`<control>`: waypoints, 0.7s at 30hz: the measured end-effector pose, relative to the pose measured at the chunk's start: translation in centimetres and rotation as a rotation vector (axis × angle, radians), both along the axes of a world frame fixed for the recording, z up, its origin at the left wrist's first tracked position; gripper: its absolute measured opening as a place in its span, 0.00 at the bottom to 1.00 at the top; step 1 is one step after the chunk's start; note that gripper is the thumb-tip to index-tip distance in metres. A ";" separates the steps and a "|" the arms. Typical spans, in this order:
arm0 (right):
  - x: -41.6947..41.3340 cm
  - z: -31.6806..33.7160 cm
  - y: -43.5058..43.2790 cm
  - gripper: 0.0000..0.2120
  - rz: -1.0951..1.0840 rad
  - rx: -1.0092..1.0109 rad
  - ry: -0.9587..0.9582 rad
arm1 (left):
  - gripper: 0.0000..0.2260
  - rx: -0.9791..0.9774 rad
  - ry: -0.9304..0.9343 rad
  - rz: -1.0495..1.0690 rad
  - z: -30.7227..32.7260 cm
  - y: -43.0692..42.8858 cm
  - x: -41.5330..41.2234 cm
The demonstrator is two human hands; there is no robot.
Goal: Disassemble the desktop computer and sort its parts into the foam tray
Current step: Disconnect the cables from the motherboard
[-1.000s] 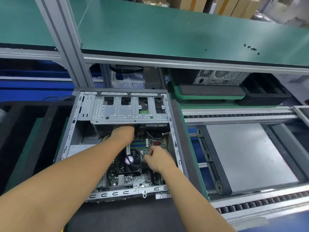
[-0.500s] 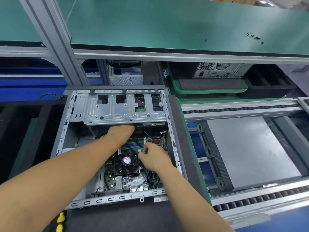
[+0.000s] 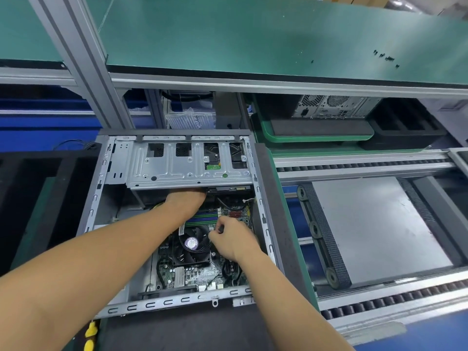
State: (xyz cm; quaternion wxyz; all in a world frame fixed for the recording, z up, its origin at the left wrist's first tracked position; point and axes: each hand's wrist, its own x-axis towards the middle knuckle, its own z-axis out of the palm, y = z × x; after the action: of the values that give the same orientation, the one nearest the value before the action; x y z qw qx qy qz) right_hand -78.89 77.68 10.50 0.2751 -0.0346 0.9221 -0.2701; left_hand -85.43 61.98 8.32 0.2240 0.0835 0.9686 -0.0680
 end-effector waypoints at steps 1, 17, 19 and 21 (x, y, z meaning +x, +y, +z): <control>0.0 0.0 0.0 0.06 -0.005 -0.002 -0.003 | 0.14 -0.017 0.008 -0.012 -0.1 0.0 -0.1; 0.1 -0.2 0.2 0.07 -0.037 -0.014 -0.007 | 0.14 0.045 -0.005 0.015 -0.1 -0.1 -0.5; 0.0 -0.2 0.2 0.07 -0.036 -0.014 -0.002 | 0.13 0.007 -0.001 -0.025 0.1 -0.2 -0.5; -0.1 -0.3 0.1 0.07 -0.037 -0.020 0.005 | 0.17 -0.004 0.002 -0.102 0.6 -0.8 -0.7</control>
State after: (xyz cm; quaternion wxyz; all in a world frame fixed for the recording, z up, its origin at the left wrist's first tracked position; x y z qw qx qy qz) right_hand -79.03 77.79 10.24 0.2675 -0.0209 0.9204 -0.2844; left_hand -86.12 61.20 8.87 0.2195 0.1321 0.9632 -0.0812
